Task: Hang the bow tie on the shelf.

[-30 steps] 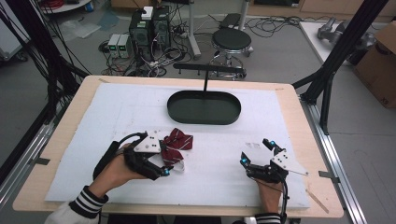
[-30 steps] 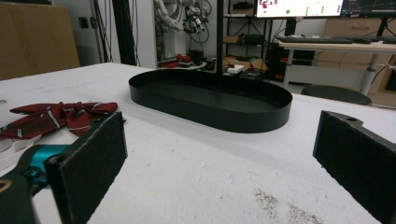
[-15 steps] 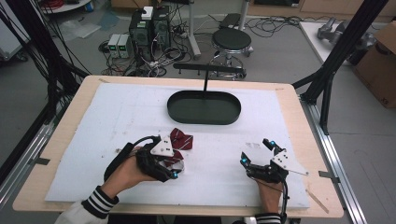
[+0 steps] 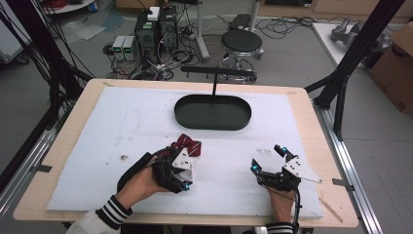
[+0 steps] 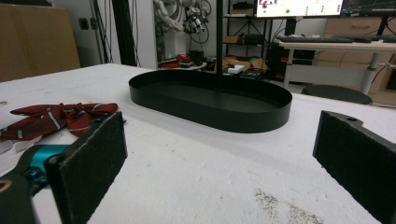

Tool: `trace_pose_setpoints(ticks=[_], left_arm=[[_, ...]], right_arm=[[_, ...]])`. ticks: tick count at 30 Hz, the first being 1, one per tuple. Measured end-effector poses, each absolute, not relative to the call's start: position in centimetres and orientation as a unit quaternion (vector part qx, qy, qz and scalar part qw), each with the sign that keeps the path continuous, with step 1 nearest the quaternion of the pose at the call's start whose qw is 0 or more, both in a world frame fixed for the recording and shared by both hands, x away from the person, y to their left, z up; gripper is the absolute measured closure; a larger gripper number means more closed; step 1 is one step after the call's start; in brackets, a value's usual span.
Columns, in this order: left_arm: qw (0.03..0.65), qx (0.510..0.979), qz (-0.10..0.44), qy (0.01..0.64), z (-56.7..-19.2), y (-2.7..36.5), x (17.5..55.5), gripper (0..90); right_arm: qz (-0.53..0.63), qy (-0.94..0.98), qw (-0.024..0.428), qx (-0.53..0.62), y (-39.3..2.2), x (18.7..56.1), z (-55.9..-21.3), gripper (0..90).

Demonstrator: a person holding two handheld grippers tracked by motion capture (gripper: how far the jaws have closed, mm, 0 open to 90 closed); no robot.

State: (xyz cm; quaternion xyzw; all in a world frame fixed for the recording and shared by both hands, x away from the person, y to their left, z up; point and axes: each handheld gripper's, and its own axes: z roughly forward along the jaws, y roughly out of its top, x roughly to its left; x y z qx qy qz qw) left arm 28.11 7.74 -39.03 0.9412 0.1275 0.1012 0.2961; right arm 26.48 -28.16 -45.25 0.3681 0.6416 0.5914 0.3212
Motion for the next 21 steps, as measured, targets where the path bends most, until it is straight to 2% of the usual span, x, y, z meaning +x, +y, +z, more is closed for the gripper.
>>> trace_pose_setpoints(ticks=[9,13,21], left_arm=[[0.255,0.954,0.101,0.120,-39.9,6.8,28.4,44.4],[0.243,0.958,0.097,0.119,-40.3,6.5,28.7,50.1],[0.220,0.964,0.099,0.109,-40.6,6.0,28.8,52.6]], right_arm=[[0.591,0.642,0.324,0.366,-28.2,26.5,-45.3,1.8],[0.591,0.642,0.324,0.366,-28.2,26.5,-45.3,1.8],[0.591,0.642,0.324,0.366,-28.2,26.5,-45.3,1.8]])
